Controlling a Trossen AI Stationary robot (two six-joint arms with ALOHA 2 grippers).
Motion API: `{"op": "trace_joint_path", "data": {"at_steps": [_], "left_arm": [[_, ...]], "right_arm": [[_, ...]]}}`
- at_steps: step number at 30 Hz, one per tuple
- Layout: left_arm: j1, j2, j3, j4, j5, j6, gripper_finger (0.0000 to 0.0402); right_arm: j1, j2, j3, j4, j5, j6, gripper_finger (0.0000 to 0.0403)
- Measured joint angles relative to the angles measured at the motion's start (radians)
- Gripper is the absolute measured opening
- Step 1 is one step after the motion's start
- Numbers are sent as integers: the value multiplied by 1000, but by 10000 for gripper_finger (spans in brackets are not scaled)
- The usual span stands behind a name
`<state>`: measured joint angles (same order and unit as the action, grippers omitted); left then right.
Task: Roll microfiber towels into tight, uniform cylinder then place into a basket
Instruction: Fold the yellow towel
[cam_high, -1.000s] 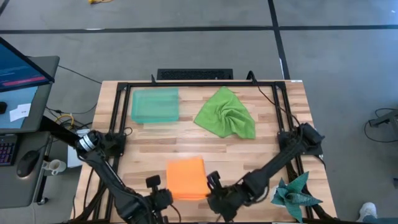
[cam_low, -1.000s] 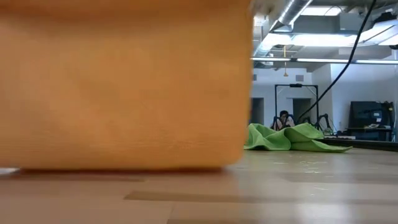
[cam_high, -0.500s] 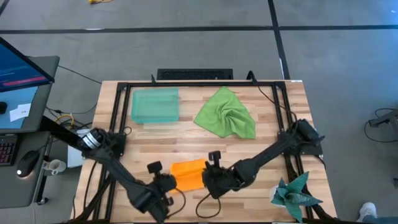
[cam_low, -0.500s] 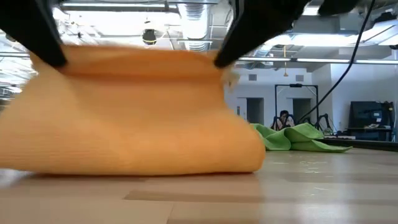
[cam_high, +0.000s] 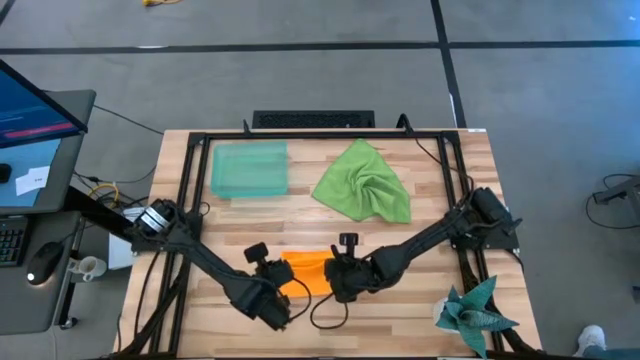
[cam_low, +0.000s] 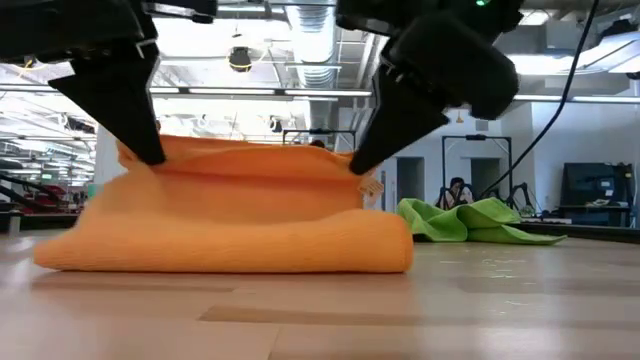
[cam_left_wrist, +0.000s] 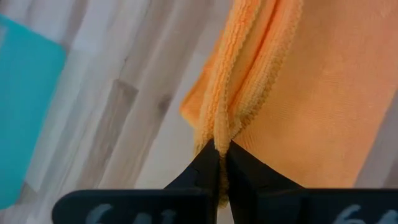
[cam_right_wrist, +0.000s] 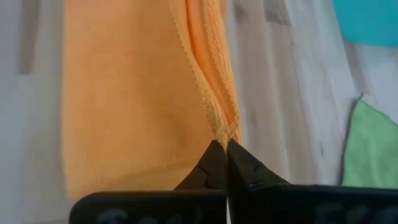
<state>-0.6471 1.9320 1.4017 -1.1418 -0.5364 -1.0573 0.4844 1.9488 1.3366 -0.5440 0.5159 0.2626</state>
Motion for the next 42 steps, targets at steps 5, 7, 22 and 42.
{"op": "trace_joint_path", "data": {"at_steps": [5, 7, 22, 42], "left_arm": [[3, 0, 21, 18, 65, 71, 6], [-6, 0, 37, 9, 83, 74, 6], [4, 1, 83, 1, 60, 99, 6], [57, 85, 82, 6, 30, 130, 24]], "right_arm": [[50, 0, 39, -34, -9, 20, 9], [76, 0, 71, -53, -16, 27, 9], [70, 61, 131, -144, -100, 183, 7], [30, 74, 127, -178, -101, 209, 8]]}}
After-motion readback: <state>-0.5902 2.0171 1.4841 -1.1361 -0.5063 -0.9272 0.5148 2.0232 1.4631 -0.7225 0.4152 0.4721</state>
